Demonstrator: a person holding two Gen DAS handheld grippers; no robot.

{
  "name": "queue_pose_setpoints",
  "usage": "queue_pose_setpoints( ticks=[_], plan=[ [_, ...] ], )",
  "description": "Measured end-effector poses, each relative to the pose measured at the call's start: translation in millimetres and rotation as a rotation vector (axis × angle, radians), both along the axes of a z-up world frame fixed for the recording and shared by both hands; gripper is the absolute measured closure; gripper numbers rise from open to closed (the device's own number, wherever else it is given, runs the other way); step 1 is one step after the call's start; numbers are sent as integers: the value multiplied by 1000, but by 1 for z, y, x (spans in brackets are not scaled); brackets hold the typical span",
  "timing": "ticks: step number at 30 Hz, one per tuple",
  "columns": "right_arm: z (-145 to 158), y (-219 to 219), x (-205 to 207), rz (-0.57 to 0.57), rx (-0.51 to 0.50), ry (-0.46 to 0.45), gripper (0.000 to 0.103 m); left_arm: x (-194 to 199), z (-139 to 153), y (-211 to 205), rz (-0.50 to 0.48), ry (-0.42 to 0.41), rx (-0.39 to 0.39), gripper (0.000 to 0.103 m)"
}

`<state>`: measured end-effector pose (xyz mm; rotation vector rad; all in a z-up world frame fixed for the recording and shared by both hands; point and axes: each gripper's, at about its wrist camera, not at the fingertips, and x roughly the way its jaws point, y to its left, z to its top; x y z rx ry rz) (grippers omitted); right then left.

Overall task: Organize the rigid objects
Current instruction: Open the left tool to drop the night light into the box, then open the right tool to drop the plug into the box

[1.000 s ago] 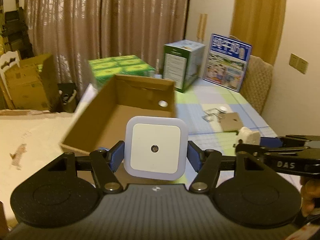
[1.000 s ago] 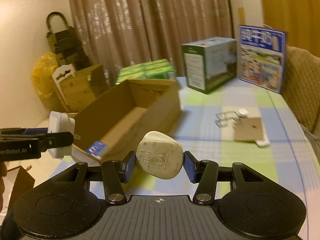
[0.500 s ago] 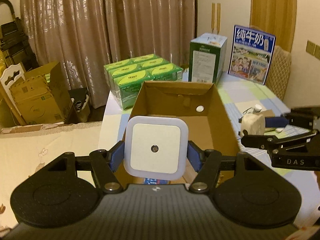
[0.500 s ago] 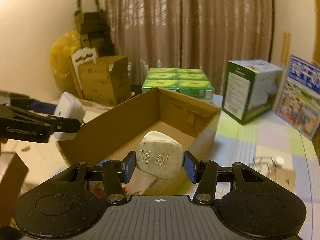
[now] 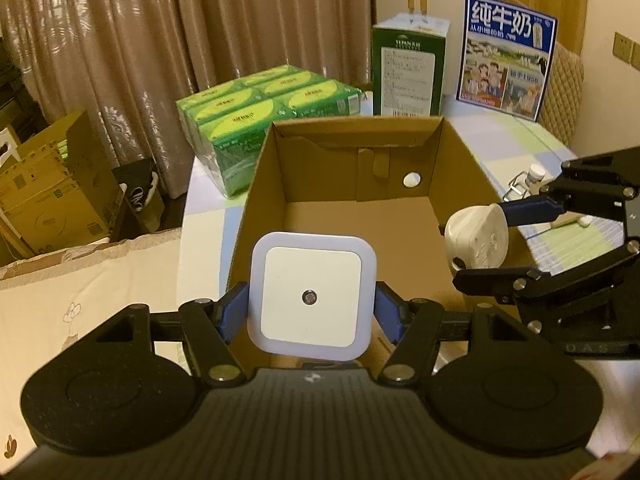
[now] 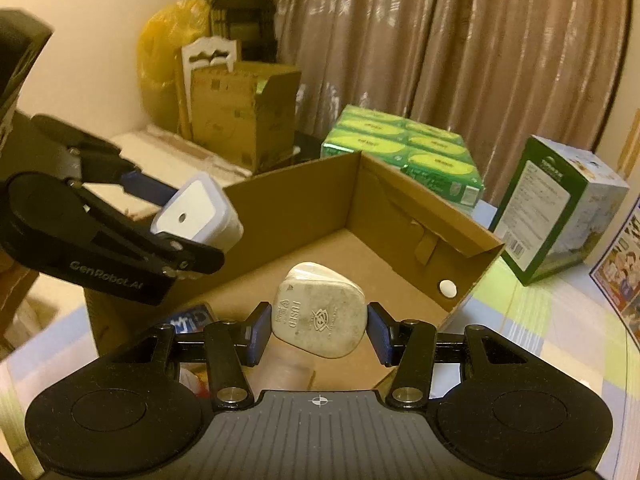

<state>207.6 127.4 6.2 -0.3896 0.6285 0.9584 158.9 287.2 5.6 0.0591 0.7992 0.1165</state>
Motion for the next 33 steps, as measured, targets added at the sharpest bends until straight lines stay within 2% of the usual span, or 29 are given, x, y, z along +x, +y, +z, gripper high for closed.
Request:
queue_pose_setpoints(
  ticks=[6,21,24,33],
  plan=[
    [-9,5,1,59,-25,-10,55,7,-13,1,-29,29,5,41],
    [-21,12,-1,86,-79,-23,55,18,-29,-1,-51,60,26,41],
    [-22,12,0,88,-87,-29,55,17,-28,-1,-40,49,45,38],
    [-23,7,3,74,-92,-35,55,6,-17,2,-17,11,44,38]
  ],
)
